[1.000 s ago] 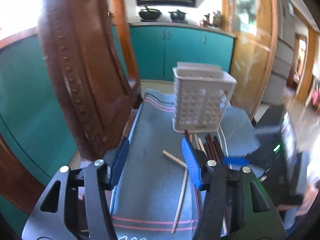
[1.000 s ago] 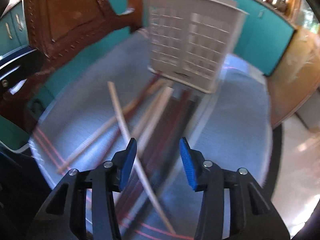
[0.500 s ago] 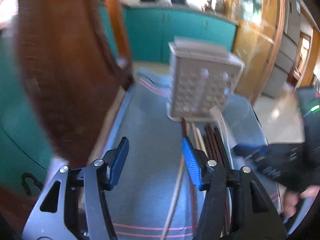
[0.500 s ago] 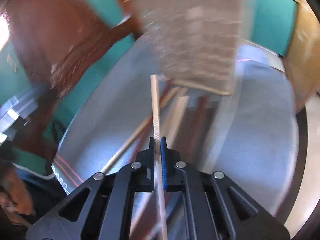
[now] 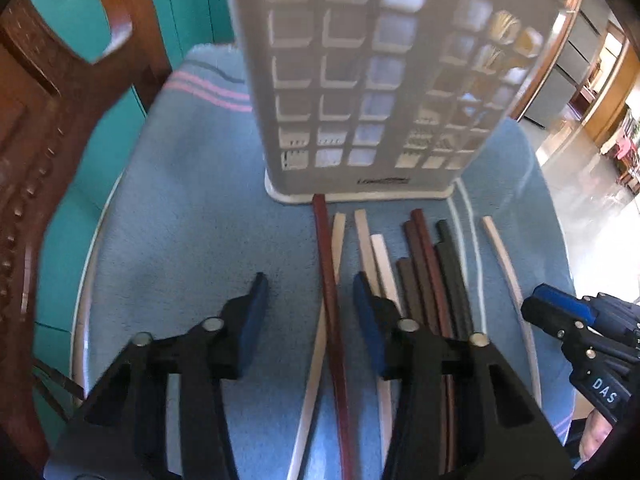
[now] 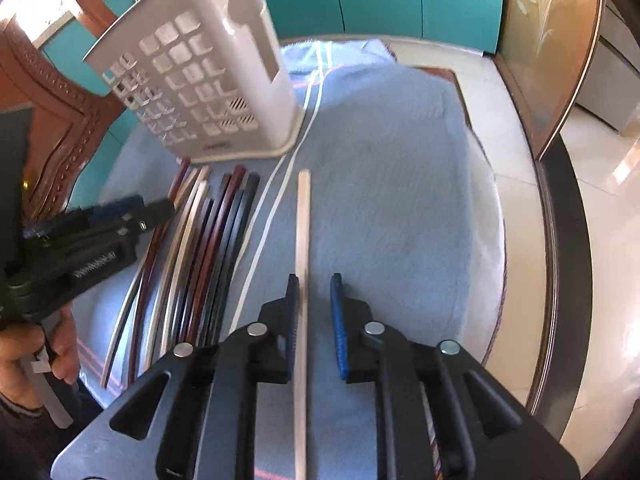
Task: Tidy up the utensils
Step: 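Grasp a light wooden chopstick with the right gripper while the left gripper grasps a dark brown chopstick, then lift both chopsticks over the white holder and open both grippers to drop them in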
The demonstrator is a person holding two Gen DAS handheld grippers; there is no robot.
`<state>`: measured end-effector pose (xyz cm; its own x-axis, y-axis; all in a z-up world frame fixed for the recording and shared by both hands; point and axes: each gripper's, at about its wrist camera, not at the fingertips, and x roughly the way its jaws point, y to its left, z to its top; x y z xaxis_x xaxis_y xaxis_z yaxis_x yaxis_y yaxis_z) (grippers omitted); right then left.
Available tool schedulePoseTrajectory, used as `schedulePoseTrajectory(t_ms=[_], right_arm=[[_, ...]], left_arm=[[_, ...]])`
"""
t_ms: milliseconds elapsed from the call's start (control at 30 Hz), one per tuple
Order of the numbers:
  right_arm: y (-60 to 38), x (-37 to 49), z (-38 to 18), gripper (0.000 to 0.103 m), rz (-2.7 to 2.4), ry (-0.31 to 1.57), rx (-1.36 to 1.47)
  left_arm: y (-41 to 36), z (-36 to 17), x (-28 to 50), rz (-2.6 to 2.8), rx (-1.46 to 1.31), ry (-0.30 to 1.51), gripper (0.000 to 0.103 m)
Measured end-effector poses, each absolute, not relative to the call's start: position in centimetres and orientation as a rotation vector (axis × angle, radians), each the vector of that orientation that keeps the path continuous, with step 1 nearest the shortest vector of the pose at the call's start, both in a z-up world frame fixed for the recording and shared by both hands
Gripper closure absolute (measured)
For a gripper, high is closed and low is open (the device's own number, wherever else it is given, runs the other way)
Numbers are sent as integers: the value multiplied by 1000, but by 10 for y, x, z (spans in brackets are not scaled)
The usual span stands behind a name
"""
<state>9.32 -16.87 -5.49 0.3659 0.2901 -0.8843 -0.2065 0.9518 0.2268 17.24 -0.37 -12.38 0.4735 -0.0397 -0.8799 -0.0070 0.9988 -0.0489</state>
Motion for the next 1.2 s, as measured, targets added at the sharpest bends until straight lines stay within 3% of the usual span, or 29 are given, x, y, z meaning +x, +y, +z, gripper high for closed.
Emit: schedulePoseTrajectory(t_ms=[133,533,600,733,1200], right_arm=[[-172,103,-59,83,333,1156,104],[-149,123,-61,83,330,1140,69],[-146,121,-61,96,326,1135,43],[-149,114,-54,97,338,1113,69],[-193,53,66,97,457,805,178]], left_arm=[[-1,-120,168,-32,-77,1065,94],[11,-62,118,-87,-138,945,95],[17,-53,114,-95,-149,927,95],[25,-29,102,-98,-184,863,95],[45,114,12,-62,-296,286,96]])
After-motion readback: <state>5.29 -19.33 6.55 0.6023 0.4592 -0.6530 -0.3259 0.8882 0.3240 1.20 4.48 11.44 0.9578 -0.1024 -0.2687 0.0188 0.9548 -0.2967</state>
